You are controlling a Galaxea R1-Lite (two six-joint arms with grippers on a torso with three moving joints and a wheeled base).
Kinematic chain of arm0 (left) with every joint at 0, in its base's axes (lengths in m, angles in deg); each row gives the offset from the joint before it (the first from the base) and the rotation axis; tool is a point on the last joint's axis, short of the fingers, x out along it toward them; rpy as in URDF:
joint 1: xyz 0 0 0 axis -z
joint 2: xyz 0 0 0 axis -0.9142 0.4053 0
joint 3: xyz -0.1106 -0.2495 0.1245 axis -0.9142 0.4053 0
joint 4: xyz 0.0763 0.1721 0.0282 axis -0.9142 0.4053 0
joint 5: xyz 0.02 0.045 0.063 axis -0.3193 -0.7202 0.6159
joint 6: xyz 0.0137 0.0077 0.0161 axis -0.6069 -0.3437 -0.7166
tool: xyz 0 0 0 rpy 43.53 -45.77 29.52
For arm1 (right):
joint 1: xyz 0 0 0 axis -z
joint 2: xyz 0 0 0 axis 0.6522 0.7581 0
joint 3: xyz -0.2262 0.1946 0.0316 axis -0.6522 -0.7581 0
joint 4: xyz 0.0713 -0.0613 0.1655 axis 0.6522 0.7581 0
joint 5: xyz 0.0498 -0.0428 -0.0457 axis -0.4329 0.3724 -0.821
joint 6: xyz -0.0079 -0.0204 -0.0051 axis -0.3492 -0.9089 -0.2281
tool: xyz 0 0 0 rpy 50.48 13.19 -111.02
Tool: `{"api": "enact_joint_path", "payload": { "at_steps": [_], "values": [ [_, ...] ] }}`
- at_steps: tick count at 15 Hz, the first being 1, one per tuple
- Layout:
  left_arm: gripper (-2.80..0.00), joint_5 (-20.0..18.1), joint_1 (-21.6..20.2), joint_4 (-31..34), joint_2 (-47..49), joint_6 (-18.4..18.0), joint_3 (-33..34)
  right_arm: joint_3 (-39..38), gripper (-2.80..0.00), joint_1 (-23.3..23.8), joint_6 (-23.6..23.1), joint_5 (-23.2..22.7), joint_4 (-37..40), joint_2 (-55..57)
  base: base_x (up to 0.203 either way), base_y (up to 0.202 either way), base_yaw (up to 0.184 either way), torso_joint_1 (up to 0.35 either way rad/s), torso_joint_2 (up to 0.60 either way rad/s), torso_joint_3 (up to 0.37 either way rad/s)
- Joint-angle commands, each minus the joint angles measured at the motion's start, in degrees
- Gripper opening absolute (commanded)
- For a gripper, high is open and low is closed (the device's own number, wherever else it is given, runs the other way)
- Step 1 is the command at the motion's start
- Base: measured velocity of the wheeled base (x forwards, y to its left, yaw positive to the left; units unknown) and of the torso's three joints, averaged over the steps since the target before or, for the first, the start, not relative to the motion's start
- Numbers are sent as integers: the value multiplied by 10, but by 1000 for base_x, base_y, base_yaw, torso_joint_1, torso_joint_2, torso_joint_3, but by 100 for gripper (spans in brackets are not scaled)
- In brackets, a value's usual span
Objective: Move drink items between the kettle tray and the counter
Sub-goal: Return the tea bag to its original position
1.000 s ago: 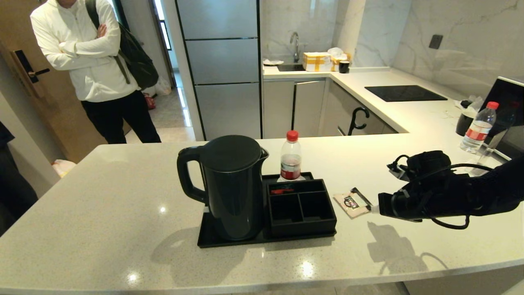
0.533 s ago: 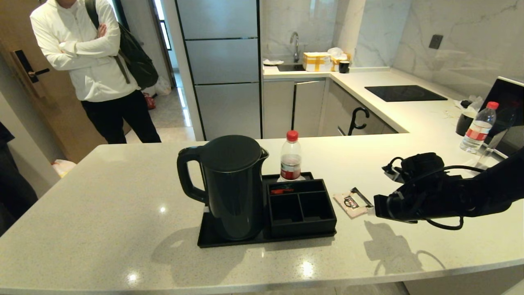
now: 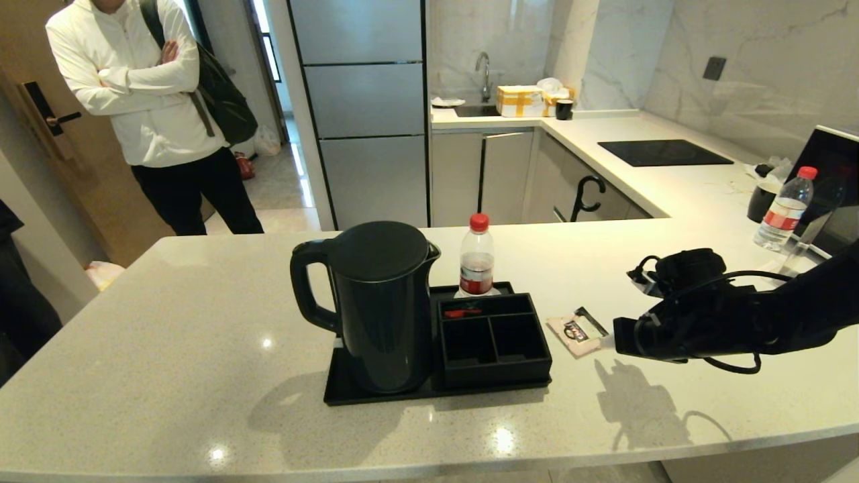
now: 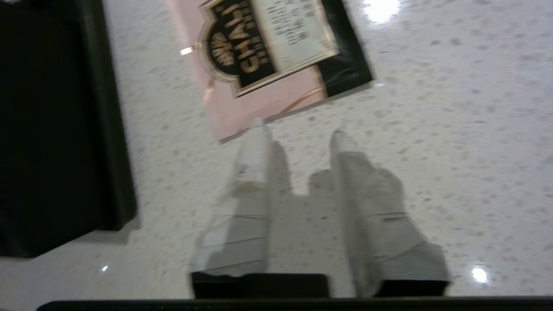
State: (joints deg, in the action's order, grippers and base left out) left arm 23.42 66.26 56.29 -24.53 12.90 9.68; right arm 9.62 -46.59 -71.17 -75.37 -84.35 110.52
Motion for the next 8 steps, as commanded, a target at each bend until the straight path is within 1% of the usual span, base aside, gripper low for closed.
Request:
{"api": "enact_joint_path", "payload": {
  "at_steps": [1,5,7,8],
  "values": [
    [-280,0,0,-1,0,0,23,4,0,-3,3,6,-1,1,0,0,0,0,0,0],
    [-280,0,0,-1,0,0,23,17,0,-10,3,8,1,7,0,0,0,0,0,0],
    [-280,0,0,-1,0,0,23,51,0,-10,0,14,6,25,0,0,0,0,0,0],
    [-280,0,0,-1,0,0,23,66,0,-11,-3,28,12,32,0,0,0,0,0,0]
  ]
}}
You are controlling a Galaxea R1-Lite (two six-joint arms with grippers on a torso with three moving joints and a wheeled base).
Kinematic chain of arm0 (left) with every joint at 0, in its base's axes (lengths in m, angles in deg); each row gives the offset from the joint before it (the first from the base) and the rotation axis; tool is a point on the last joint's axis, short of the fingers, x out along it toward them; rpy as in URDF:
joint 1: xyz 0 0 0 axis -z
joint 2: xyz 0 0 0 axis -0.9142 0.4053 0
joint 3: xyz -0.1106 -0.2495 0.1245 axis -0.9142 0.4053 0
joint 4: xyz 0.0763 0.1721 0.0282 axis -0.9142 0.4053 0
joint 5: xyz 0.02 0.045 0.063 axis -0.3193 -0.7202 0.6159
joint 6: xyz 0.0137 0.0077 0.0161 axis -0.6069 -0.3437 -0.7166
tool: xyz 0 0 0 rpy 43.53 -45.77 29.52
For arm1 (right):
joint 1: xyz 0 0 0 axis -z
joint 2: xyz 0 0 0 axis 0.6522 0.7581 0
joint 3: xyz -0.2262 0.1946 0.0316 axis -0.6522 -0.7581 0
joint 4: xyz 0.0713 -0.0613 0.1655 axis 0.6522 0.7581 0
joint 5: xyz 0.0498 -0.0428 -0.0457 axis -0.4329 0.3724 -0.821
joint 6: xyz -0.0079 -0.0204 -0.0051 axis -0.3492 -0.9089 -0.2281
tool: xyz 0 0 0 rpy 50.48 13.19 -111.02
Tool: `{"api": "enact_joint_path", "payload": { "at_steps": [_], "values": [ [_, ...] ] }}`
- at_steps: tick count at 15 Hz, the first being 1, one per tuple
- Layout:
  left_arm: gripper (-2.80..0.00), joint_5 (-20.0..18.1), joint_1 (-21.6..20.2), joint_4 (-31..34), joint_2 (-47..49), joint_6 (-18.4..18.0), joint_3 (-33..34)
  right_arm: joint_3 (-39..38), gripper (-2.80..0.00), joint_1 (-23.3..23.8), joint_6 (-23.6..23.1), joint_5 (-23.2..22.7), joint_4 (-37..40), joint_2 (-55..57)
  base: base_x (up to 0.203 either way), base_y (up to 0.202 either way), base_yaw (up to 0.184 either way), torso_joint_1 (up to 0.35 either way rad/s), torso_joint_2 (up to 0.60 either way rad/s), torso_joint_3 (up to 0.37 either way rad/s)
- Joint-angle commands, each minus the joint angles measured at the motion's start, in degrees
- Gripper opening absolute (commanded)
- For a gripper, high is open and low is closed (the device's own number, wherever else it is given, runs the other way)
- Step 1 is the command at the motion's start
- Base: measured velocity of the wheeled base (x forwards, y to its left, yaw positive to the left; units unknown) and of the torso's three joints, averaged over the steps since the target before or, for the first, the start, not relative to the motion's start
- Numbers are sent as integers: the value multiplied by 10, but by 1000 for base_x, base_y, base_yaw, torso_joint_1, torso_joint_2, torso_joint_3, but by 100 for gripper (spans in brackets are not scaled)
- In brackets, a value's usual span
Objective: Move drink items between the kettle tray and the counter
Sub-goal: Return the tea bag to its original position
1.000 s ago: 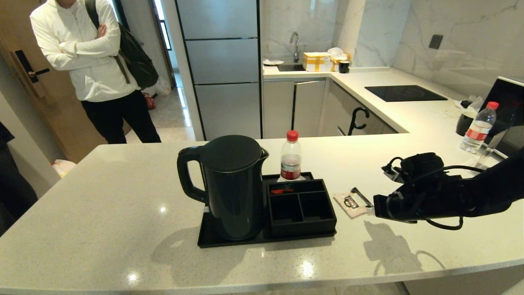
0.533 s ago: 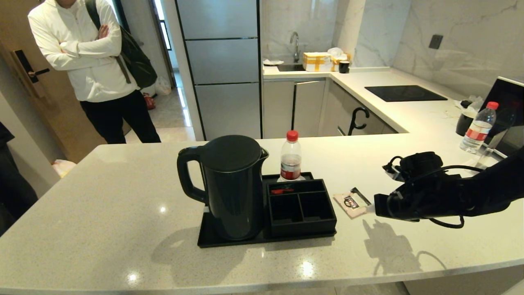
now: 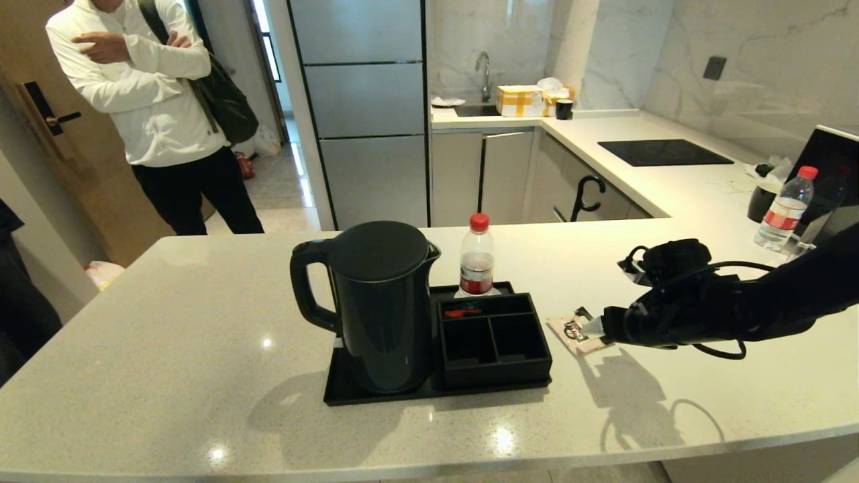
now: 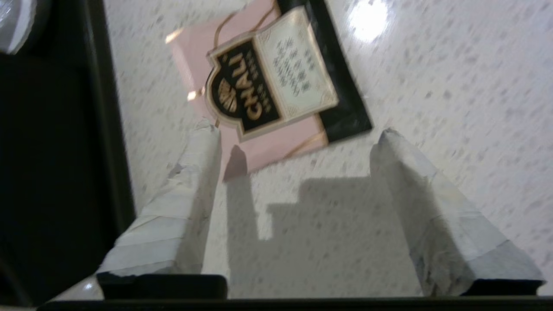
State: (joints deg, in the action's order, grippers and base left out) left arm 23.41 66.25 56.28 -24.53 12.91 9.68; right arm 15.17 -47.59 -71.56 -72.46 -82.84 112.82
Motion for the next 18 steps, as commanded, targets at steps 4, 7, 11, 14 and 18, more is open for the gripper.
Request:
{"api": "enact_joint_path", "payload": {
  "at_steps": [4,7,11,14,18],
  "values": [
    [-280,0,0,-1,0,0,23,82,0,-2,-29,21,60,37,0,0,0,0,0,0],
    [-280,0,0,-1,0,0,23,85,0,-16,-30,24,63,45,0,0,0,0,0,0],
    [-280,0,0,-1,0,0,23,78,0,-28,-31,32,63,52,0,0,0,0,0,0],
    [-280,0,0,-1,0,0,23,78,0,-34,-44,57,63,62,0,0,0,0,0,0],
    [-280,0,0,-1,0,0,23,97,0,-39,-48,57,74,71,0,0,0,0,0,0]
  ]
}}
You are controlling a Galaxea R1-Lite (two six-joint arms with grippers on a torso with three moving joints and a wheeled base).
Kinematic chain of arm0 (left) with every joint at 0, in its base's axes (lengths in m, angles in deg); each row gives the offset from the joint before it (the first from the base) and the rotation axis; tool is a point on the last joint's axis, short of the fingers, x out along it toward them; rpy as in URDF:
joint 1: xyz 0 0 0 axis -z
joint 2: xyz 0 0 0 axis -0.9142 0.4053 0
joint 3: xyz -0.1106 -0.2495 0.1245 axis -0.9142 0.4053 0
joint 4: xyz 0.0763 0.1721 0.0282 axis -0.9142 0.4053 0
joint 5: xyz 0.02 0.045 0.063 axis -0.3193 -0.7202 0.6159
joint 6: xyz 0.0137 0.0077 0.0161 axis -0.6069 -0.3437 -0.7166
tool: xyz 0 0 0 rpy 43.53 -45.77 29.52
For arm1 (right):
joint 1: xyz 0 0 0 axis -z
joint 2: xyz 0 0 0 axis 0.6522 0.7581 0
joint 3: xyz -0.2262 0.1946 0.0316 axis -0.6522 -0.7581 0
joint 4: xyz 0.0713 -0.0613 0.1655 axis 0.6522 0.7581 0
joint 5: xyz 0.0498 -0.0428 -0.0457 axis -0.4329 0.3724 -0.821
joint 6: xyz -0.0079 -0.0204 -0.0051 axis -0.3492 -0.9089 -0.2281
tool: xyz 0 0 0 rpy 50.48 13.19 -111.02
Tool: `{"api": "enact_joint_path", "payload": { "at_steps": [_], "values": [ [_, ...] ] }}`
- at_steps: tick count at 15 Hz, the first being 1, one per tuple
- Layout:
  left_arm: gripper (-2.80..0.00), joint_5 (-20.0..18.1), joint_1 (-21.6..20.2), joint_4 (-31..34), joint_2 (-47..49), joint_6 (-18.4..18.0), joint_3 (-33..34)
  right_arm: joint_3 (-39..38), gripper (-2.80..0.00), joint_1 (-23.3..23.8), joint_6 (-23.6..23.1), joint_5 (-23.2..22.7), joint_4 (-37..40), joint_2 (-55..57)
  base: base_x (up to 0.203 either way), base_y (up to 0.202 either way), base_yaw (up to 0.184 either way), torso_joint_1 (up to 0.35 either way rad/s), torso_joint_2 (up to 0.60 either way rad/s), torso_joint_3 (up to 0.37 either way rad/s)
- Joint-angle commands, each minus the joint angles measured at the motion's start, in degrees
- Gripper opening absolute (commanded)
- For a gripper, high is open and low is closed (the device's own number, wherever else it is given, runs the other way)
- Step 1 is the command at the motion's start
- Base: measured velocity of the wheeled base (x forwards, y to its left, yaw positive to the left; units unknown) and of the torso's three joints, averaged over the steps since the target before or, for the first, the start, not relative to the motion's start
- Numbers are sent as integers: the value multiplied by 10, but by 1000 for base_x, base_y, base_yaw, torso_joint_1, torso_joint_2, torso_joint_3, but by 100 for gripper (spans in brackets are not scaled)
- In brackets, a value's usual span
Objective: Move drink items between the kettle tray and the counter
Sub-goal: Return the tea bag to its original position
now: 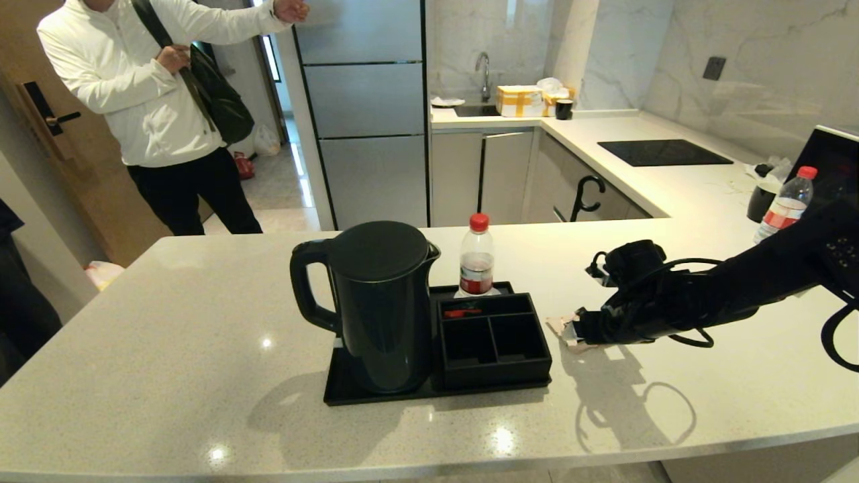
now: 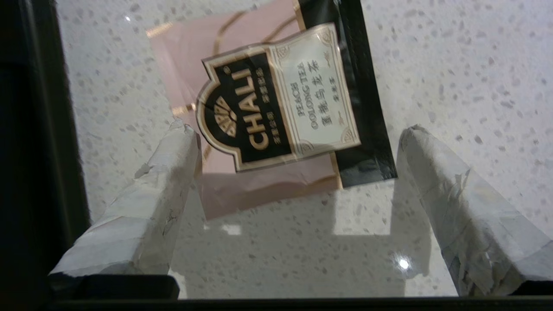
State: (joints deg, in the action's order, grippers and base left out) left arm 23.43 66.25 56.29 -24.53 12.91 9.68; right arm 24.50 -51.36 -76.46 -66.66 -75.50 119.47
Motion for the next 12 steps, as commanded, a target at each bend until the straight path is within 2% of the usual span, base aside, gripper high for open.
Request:
{"api": "enact_joint_path", "payload": {
  "at_steps": [1,7,8,12],
  "values": [
    [-280,0,0,-1,0,0,23,5,0,-3,1,-1,-2,6,0,0,0,0,0,0],
    [-280,0,0,-1,0,0,23,20,0,-16,2,-1,0,23,0,0,0,0,0,0],
    [-280,0,0,-1,0,0,23,20,-280,-16,2,-1,-1,24,0,0,0,0,0,0],
    [-280,0,0,-1,0,0,23,20,-280,-15,3,-1,-5,33,0,0,0,0,0,0]
  ]
}}
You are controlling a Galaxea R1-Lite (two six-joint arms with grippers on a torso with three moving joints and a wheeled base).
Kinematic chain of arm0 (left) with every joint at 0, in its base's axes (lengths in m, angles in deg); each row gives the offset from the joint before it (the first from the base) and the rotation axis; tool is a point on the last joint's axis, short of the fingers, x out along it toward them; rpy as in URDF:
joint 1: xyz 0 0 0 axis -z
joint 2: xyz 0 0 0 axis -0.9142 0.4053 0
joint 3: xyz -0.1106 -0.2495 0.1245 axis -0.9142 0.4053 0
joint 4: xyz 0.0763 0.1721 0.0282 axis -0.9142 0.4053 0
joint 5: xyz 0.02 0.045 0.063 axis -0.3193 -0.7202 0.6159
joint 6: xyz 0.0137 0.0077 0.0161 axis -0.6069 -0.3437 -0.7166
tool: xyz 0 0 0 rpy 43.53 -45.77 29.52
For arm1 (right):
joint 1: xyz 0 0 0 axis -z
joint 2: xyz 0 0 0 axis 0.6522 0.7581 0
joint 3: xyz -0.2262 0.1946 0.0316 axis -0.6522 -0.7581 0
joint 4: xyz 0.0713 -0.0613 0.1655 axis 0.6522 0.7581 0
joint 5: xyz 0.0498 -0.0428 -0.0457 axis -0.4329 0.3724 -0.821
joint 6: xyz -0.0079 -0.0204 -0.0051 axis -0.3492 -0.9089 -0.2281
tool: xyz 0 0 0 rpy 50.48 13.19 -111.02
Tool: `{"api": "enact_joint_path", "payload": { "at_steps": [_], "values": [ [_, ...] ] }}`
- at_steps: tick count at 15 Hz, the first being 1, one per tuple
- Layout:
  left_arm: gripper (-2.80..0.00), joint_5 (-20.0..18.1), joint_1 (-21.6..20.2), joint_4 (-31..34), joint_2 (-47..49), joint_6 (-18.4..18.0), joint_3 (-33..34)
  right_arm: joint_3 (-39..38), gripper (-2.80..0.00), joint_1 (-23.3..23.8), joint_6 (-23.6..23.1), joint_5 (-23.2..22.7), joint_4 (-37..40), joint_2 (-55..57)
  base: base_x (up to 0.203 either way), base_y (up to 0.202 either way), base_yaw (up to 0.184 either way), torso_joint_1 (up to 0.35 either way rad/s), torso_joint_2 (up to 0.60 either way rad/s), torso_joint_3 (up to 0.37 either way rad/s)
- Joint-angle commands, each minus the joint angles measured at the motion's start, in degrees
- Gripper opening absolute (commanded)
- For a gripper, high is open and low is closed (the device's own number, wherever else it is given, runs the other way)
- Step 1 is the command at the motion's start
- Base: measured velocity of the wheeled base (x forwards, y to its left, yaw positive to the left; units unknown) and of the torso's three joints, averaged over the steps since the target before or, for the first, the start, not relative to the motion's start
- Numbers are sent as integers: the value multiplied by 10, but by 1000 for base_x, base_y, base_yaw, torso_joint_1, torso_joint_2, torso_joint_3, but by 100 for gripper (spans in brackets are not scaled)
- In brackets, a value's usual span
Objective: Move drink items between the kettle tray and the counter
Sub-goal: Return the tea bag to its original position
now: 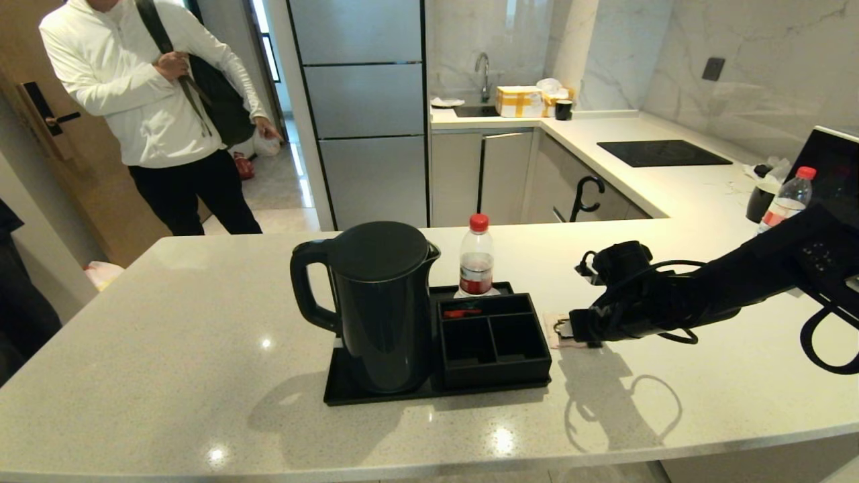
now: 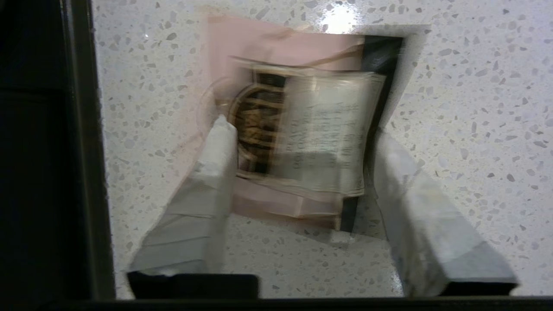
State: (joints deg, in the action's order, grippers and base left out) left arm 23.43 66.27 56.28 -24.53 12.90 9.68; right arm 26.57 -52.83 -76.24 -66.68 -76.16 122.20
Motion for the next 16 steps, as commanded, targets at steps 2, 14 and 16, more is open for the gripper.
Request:
{"api": "enact_joint_path", "payload": {
  "at_steps": [2,14,16],
  "values": [
    [-280,0,0,-1,0,0,23,-1,-280,0,1,-1,2,8,0,0,0,0,0,0],
    [-280,0,1,-1,0,0,23,-21,-280,18,25,-3,9,-107,0,0,0,0,0,0],
    [-280,0,0,-1,0,0,23,-39,-280,21,25,-6,19,-161,0,0,0,0,0,0]
  ]
}}
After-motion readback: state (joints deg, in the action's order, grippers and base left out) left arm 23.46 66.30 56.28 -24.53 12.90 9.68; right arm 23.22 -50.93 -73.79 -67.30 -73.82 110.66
